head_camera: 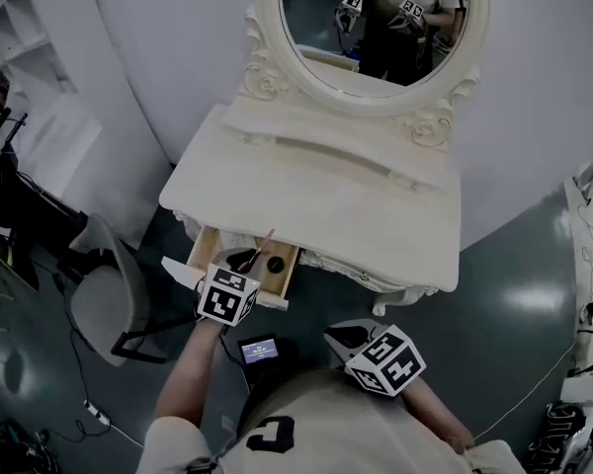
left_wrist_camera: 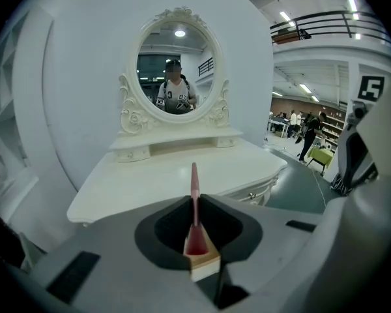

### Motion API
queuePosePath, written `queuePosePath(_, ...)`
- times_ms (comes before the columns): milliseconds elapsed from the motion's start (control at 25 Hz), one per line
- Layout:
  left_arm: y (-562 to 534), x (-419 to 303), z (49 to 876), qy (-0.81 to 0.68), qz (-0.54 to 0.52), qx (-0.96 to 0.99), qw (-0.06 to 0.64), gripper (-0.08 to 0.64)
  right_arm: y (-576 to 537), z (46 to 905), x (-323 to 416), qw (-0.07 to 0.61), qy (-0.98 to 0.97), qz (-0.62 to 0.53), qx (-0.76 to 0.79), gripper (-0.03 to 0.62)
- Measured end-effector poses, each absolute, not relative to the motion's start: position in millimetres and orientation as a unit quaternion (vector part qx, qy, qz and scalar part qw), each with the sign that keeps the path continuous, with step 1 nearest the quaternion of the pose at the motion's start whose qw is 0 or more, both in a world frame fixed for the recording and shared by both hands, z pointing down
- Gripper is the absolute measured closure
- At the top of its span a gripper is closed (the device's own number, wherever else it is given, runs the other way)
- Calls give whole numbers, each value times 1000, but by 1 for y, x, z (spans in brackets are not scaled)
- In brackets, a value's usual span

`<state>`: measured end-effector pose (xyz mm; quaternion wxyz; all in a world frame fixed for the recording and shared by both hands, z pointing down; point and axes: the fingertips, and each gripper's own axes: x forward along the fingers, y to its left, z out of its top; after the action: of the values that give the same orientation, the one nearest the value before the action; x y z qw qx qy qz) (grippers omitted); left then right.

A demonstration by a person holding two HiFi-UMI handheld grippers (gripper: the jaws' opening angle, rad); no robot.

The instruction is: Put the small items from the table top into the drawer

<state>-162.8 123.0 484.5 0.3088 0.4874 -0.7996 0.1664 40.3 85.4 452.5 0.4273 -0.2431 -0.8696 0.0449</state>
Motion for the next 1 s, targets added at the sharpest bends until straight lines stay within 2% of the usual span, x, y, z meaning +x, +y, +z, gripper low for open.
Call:
queuePosePath(440, 163, -175, 487, -802, 169, 481, 312, 468, 126, 452, 11, 431, -863, 37, -263, 565)
queuePosePath(720, 189, -188, 483, -802, 210, 476, 292, 468, 147, 454, -4, 445, -853, 28, -270, 565)
queuePosePath(1000, 206, -192, 494, -804, 202, 463, 313, 468, 165, 458, -13, 455, -838, 12, -302, 565)
